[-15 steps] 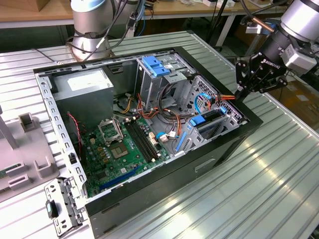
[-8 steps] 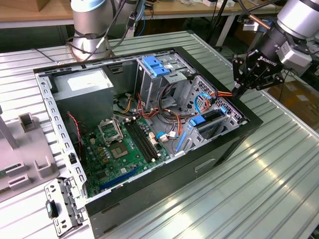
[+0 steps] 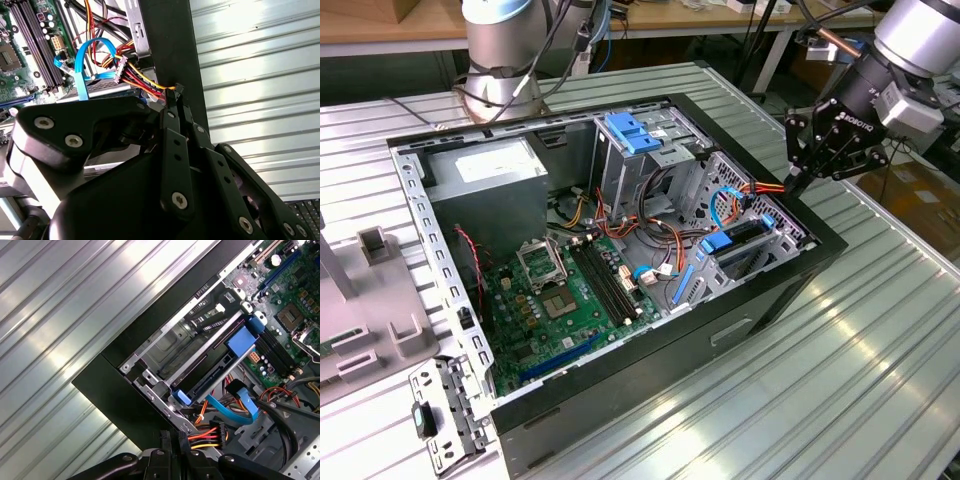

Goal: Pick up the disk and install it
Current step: 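Insert the first disk wire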

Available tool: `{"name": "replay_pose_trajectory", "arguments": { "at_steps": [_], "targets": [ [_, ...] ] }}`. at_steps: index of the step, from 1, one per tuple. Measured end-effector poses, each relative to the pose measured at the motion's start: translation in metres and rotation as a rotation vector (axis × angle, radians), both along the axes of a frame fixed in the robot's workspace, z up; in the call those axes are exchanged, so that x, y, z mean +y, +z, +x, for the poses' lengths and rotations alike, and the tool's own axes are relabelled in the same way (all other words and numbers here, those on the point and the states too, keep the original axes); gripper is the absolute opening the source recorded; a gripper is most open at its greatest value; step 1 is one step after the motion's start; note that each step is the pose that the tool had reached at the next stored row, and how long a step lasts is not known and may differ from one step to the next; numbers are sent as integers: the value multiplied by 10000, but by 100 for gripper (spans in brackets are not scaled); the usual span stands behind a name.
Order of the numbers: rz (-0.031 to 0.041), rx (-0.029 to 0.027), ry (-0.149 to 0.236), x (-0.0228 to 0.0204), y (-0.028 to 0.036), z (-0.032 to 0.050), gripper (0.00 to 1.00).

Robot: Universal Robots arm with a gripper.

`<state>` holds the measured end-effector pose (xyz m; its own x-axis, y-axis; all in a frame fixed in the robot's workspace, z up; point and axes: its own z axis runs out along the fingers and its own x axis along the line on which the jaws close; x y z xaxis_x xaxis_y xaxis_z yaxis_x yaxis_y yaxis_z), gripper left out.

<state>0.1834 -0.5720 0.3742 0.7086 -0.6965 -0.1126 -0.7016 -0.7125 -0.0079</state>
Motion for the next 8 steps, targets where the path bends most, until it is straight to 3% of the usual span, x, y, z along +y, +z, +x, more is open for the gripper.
{"name": "replay_pose_trajectory", "arguments": {
  "at_steps": [4, 8],
  "targets": [
    [1, 0, 0, 0, 0, -20, 17],
    [0, -3, 0, -7, 0, -101, 17]
  ]
}}
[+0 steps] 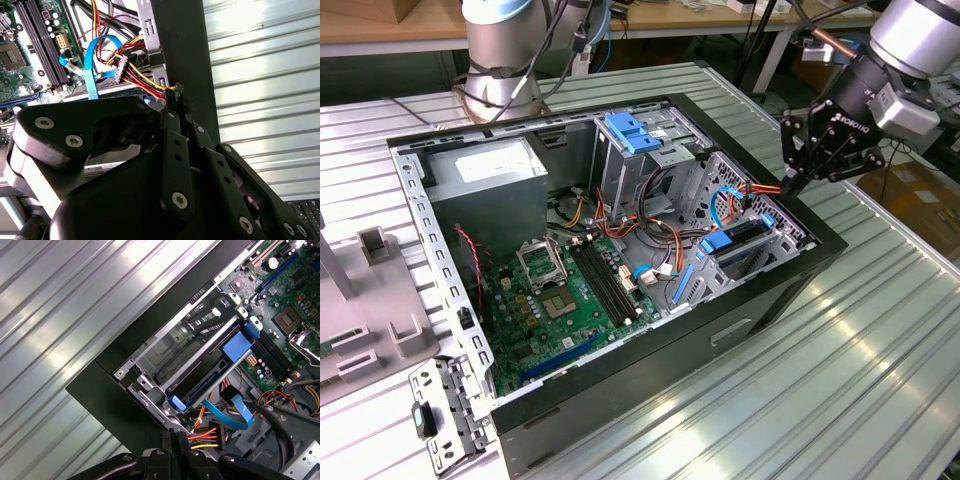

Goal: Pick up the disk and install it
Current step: 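Insert the first disk wire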

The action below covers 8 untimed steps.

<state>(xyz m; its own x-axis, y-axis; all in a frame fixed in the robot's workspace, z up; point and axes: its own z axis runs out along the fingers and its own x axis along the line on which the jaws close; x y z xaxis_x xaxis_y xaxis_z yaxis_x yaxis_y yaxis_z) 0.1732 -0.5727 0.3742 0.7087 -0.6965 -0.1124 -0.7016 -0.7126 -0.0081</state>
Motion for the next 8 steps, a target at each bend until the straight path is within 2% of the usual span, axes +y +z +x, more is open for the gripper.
{"name": "replay_pose_trajectory", "arguments": {
  "at_steps": [8],
  "targets": [
    [1, 0, 0, -9, -1, -130, 17]
  ]
}}
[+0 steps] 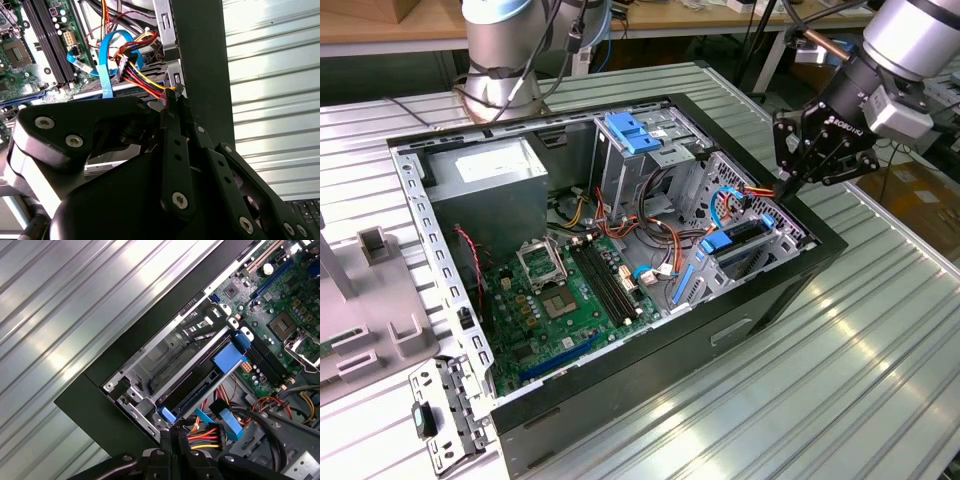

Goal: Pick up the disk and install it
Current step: 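Insert the first disk wire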

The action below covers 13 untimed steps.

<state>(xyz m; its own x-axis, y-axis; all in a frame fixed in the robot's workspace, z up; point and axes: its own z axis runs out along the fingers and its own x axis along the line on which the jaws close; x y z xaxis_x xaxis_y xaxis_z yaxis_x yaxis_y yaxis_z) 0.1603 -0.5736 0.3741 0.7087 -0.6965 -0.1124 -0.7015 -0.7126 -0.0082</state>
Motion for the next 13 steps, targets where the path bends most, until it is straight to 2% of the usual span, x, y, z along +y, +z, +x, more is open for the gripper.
{"name": "replay_pose_trajectory", "arguments": {
  "at_steps": [13],
  "targets": [
    [-1, 0, 0, 0, 0, -134, 17]
  ]
}}
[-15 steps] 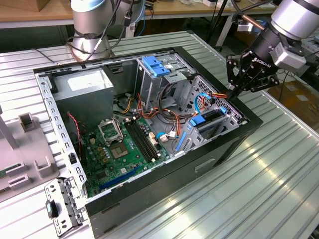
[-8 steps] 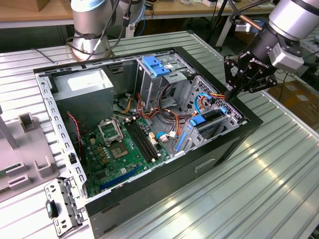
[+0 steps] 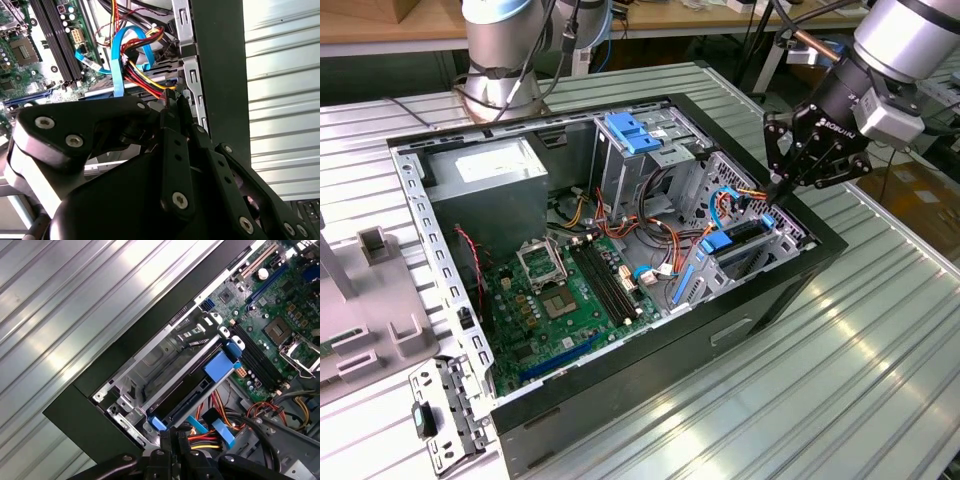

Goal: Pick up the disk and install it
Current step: 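Insert the first disk wire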

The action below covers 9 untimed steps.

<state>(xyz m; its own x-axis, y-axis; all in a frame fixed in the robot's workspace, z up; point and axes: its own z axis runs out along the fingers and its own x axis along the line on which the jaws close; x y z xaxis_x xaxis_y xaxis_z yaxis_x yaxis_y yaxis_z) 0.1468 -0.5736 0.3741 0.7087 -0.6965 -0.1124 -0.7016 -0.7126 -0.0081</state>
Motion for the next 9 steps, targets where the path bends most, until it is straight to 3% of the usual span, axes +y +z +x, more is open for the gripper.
{"name": "replay_pose_trajectory", "arguments": {
  "at_steps": [9],
  "targets": [
    [0, 0, 0, 0, -1, -105, 17]
  ]
}}
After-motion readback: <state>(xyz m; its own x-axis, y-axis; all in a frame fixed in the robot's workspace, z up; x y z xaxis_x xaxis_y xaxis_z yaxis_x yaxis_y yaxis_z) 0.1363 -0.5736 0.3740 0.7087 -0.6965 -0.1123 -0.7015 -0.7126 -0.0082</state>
